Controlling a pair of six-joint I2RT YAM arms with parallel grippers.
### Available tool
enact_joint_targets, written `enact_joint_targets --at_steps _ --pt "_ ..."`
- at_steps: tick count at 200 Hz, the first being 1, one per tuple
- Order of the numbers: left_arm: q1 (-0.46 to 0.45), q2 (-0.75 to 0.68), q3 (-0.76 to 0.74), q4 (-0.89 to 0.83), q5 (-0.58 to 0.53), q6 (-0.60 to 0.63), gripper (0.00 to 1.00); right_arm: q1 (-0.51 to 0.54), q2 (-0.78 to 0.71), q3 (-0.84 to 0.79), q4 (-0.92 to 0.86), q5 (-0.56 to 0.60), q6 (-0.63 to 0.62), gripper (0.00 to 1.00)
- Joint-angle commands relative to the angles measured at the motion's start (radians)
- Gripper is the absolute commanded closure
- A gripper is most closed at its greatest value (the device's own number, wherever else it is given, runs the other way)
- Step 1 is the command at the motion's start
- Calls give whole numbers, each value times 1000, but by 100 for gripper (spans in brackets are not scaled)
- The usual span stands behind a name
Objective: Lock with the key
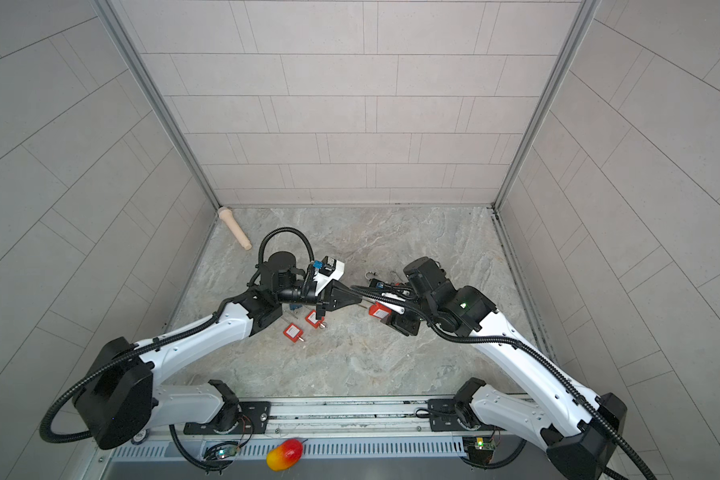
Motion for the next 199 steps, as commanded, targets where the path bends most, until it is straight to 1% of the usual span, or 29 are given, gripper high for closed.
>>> enact_joint_targets --at_steps 1,26,50,77,103,119,157,163,170,177,183,192,199 --pt "-9 -2 37 65 24 -11 100 -10 9 -7 36 -16 -32 41" --pt "-11 -9 33 65 23 -10 100 -19 10 -14 53 -42 -44 46" --pt "-14 -13 31 65 24 -8 100 -22 4 -21 59 -89 -55 55" --pt "-16 -14 29 64 26 -7 100 -21 -8 -35 69 -126 -54 62" --pt "-16 -12 31 64 26 -5 100 -22 -15 -35 51 -143 -60 72" --pt "-16 -11 31 64 30 -4 100 -23 -19 -34 44 -146 -64 73" --pt "-16 -11 31 48 27 8 100 -22 -19 -25 25 -153 -66 82" --pt "-16 -13 31 43 22 12 96 -22 -17 -21 21 -155 -65 84" --pt "-16 -17 33 28 20 24 89 -23 -15 -19 15 -157 -66 86" --pt "-16 -25 39 -13 9 56 78 -22 -14 -15 5 -160 -65 87" --pt "-16 -35 49 -65 0 97 72 -23 -12 -10 -5 -161 -65 87" --pt "-16 -49 69 -161 -12 170 65 -24 -10 1 -27 -163 -71 88" --pt "-16 -58 89 -233 -25 240 63 -23 -9 9 -45 -163 -72 89"
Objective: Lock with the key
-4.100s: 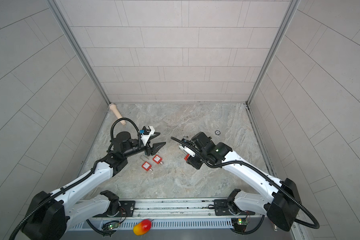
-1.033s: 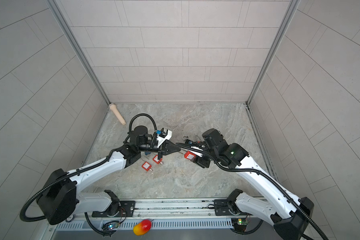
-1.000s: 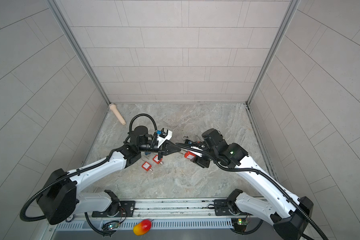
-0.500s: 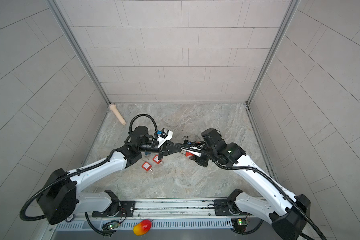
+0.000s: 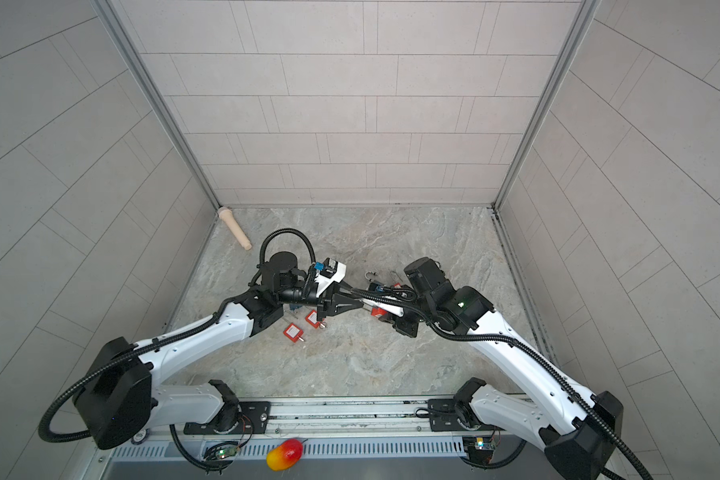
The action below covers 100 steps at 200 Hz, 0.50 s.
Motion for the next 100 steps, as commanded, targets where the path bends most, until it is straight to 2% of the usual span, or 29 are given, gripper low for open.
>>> enact_joint_targets --at_steps 1,18,32,100 --pt "-4 -52 71 -195 -26 186 63 0 -8 41 -61 -32 -17 89" --pt "-4 -66 118 -370 -45 304 63 -1 -9 51 -86 -33 -20 89" --pt "-5 -68 137 -444 -51 351 63 -1 -16 49 -94 -30 -20 89" --pt "-10 -55 138 -432 -35 336 66 0 -15 52 -94 -50 -7 91"
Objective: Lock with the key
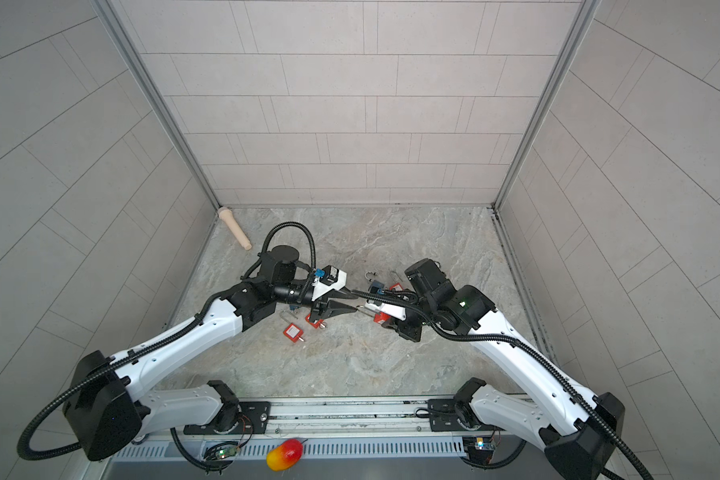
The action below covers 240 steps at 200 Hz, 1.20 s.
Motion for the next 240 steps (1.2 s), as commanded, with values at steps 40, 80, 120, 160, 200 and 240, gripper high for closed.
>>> enact_joint_targets --at_steps 40,80,120,160,200,240 --pt "-18 2 8 -7 15 26 68 -1 1 37 -1 -43 0 92" --pt "-26 4 -6 26 13 8 78 -1 10 40 9 -61 4 93" --pt "-26 9 -6 38 16 0 89 -1 17 44 8 -67 4 94" --pt "-30 22 -4 58 28 -25 100 -1 15 39 56 -65 -14 98" --pt "-34 37 -8 89 42 -67 100 1 0 18 144 -42 -60 100" --pt "-39 52 -26 153 45 -122 100 5 -3 11 210 -63 -76 100"
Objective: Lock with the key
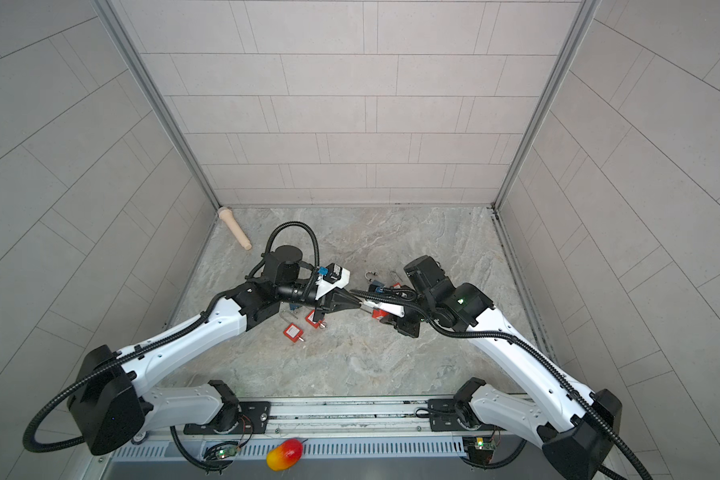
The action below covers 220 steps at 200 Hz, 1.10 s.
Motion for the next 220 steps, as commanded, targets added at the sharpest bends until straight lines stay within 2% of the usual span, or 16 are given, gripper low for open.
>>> enact_joint_targets --at_steps 1,91,156,220 --pt "-20 22 -22 70 31 -37 100 11 -22 6 161 -65 -27 100" --pt "-30 50 -21 115 24 -80 100 25 -26 7 199 -51 -55 100" --pt "-30 26 -28 92 6 -43 100 19 -7 89 11 -108 -25 100" --pt "-31 -8 -38 90 -23 -27 100 15 40 121 -7 -141 -19 100"
